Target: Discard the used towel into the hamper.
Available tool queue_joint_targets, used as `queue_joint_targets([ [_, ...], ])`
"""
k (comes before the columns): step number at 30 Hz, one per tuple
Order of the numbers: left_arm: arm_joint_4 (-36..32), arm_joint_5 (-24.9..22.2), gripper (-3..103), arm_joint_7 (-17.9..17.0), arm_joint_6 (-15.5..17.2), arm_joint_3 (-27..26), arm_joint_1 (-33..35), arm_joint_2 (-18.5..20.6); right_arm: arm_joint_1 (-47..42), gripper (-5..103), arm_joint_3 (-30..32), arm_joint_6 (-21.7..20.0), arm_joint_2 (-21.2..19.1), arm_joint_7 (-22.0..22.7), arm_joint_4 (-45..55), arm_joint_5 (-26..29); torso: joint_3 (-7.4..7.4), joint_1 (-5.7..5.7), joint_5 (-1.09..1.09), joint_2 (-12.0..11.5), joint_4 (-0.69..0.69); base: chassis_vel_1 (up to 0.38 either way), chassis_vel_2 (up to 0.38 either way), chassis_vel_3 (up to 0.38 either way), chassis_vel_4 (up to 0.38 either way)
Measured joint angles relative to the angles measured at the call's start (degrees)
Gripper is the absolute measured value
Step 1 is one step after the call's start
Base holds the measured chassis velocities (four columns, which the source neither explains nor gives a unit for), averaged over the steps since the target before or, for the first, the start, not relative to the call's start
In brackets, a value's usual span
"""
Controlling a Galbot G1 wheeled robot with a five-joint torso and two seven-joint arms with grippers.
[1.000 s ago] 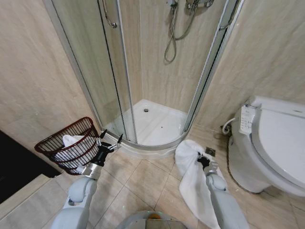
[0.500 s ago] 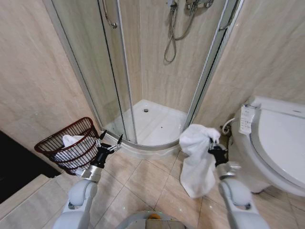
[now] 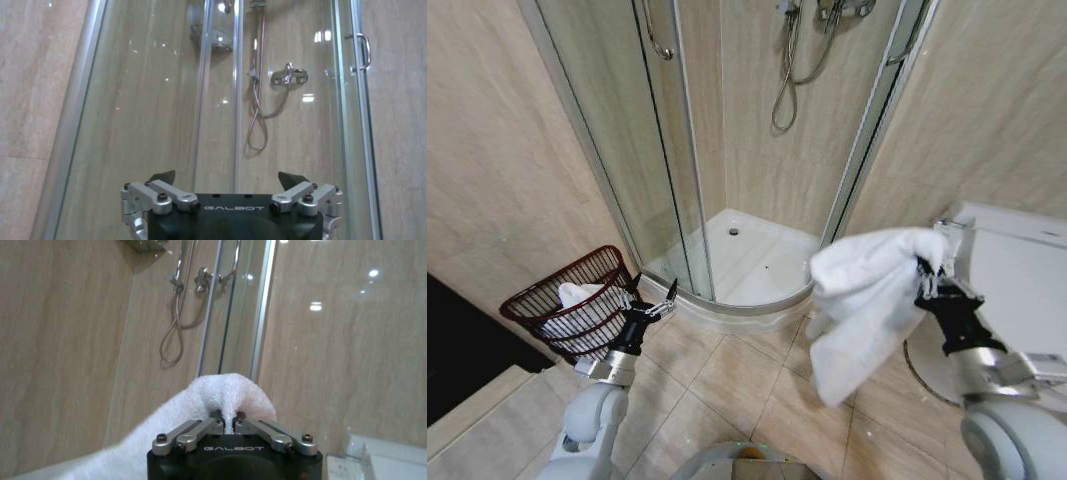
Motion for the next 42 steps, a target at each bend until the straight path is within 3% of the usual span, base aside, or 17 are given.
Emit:
queue_joint_targets([
  [8,-0.3,-0.1,100,-0.1,0.1,-0.4,0.3,0.2,0.5,4,-4.8,-0.6,0.7,1.2,-0.5,-3.3,0.00,0.00,-0.01,0.0,0.02,0.000,0.000,0.000,0.000],
  [42,-1.5,2.4,100,-2.4,1.3,-1.0,1.3,-1.7,1.7,4,-6.7,1.2,-0.7,-0.8,-1.0,-3.6,0.01,0.00,-0.01,0.0,0.03,0.088,0.092,0.091,0.092],
])
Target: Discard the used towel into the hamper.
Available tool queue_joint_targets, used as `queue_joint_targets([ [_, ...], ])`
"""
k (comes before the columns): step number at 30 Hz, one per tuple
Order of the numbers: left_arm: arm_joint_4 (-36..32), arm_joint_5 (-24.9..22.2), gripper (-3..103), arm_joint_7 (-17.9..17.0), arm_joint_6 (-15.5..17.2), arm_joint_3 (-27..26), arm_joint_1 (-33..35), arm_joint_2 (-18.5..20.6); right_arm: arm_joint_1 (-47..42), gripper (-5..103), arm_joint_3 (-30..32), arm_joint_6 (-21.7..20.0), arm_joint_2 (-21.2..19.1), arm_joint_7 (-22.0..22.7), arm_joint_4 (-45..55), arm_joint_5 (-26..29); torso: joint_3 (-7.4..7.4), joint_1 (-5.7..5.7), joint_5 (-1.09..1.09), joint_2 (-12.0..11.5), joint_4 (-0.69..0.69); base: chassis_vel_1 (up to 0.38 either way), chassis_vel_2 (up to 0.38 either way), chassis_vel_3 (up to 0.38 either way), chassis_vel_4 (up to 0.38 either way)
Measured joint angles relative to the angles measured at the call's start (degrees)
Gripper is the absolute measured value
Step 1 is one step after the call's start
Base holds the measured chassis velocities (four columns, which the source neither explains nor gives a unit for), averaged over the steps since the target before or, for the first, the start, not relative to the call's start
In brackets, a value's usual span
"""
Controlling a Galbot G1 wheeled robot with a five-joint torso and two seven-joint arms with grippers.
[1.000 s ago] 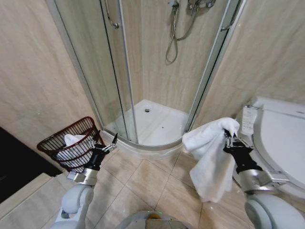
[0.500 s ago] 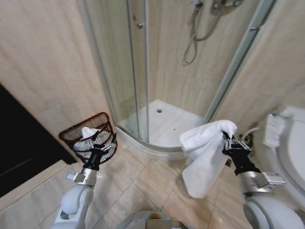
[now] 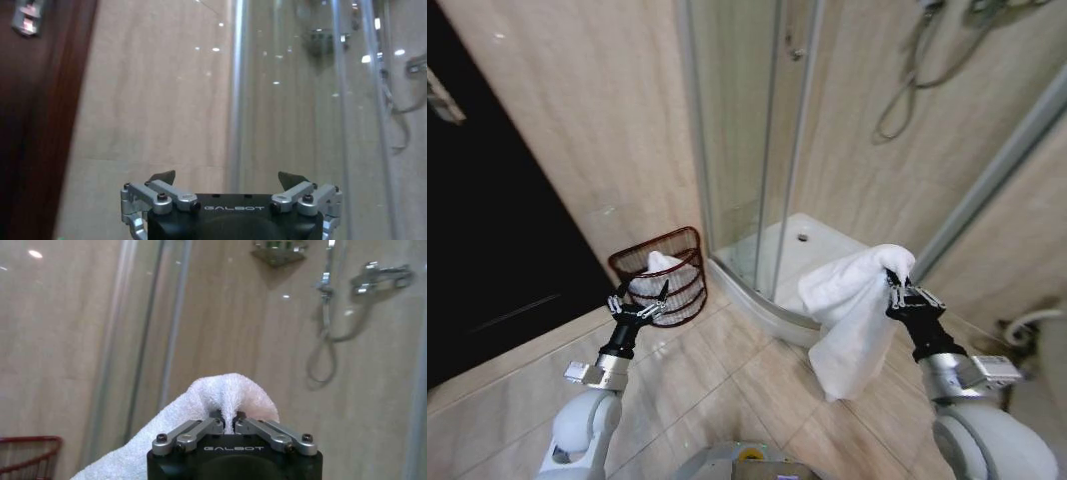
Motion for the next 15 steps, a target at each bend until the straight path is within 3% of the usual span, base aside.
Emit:
queue_joint_targets([
  [15,-2.2,3.5,100,-0.6,0.4,0.5,1.2,-3.2,1.7,4,0.5,-0.5,-2.0,0.7,0.0,3.7,0.00,0.00,-0.01,0.0,-0.02,0.108,0.112,0.113,0.114],
])
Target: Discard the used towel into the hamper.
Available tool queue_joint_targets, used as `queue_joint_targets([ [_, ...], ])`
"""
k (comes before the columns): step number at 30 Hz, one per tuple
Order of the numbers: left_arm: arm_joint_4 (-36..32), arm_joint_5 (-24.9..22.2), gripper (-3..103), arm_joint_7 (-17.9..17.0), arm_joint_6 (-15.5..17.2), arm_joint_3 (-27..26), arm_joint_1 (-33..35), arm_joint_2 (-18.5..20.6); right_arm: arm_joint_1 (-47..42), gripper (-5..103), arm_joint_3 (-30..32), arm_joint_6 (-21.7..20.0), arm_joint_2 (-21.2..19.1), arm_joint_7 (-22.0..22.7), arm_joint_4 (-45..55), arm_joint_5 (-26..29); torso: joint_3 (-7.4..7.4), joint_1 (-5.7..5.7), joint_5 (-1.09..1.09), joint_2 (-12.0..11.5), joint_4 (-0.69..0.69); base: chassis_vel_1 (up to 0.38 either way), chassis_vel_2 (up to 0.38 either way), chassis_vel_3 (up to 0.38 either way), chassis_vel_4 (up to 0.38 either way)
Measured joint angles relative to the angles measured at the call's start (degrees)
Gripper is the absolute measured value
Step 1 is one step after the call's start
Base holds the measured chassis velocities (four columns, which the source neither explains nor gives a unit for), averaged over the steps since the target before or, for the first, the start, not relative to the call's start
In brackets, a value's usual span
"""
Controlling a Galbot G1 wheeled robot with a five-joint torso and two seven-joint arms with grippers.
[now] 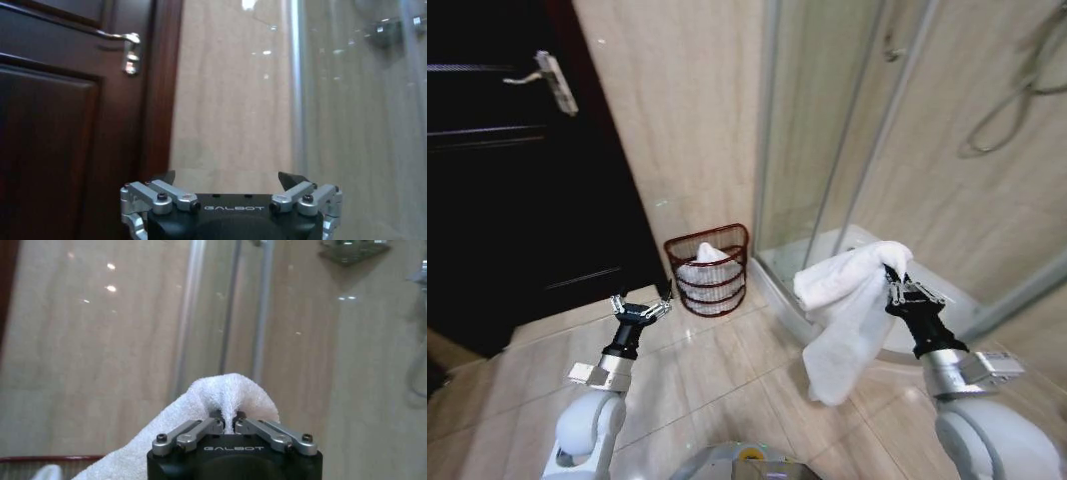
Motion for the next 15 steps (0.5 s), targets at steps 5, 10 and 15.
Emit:
queue_joint_targets([
  [5,-1.0,0.8,100,0.0,-0.3,-0.2,1.1,-1.5,1.2,4,-0.3,-0.4,-0.9,0.0,0.0,0.8,0.00,0.00,0.01,0.0,0.01,0.116,0.110,0.112,0.107],
  [10,-1.3,1.4,100,-0.3,-0.5,-0.6,1.8,-2.1,2.2,4,-0.2,-0.3,-1.5,0.0,0.0,1.4,0.00,0.00,0.02,0.0,0.01,0.108,0.121,0.123,0.114],
  [15,-1.5,1.9,100,-0.6,-0.5,-0.7,2.0,-2.4,2.9,4,-0.6,0.0,-1.6,0.0,0.0,1.8,0.00,0.00,0.02,0.0,0.01,0.117,0.102,0.114,0.102],
])
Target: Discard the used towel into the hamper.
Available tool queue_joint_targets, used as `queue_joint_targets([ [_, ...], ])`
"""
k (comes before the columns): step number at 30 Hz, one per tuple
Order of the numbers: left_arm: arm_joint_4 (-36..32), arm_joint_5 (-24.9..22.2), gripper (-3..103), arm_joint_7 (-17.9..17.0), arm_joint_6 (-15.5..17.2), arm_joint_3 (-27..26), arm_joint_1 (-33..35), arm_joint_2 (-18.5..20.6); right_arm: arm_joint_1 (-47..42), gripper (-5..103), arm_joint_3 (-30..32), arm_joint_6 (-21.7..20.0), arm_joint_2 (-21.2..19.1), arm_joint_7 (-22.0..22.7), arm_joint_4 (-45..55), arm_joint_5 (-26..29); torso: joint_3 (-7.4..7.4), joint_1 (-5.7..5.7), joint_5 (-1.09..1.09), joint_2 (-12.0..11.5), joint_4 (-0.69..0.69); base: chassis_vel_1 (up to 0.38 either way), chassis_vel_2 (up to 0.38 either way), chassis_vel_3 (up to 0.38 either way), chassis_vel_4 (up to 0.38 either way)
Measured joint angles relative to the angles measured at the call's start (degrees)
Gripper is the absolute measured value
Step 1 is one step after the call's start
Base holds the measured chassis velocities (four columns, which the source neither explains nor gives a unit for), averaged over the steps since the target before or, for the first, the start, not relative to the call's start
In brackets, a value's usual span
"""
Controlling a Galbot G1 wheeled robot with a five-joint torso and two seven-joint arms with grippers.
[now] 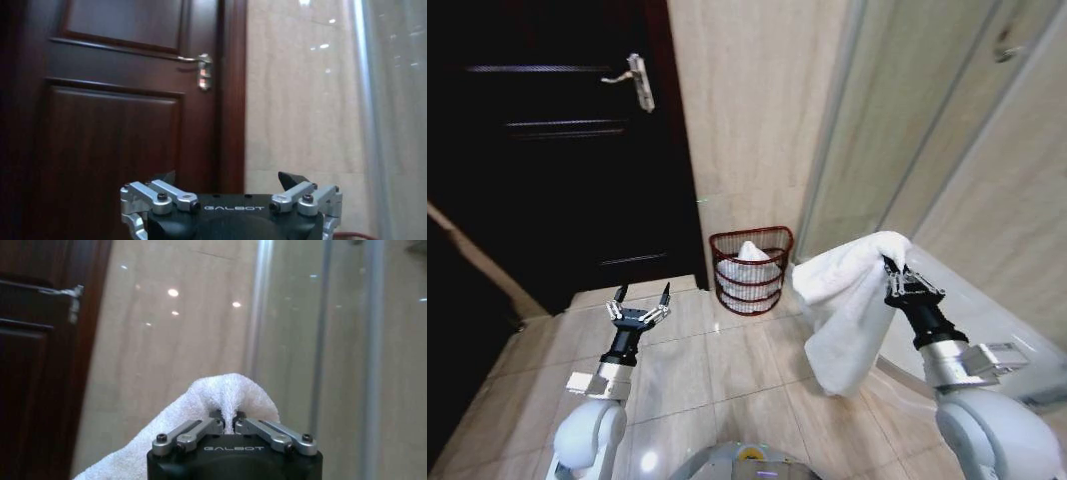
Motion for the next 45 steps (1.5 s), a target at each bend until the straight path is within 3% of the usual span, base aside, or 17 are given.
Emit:
queue_joint_targets([
  [16,1.0,1.4,100,-0.3,-2.7,1.0,-0.2,1.2,1.6,4,0.1,2.2,0.8,-1.4,0.0,-0.2,0.00,0.00,0.00,0.0,-0.02,0.073,0.082,0.081,0.069],
  [45,0.5,-0.4,100,-0.4,-1.5,0.8,0.3,3.1,2.4,4,-0.6,1.5,2.3,0.1,0.0,-0.5,0.01,0.00,-0.01,0.0,-0.01,-0.063,0.062,0.060,-0.064],
])
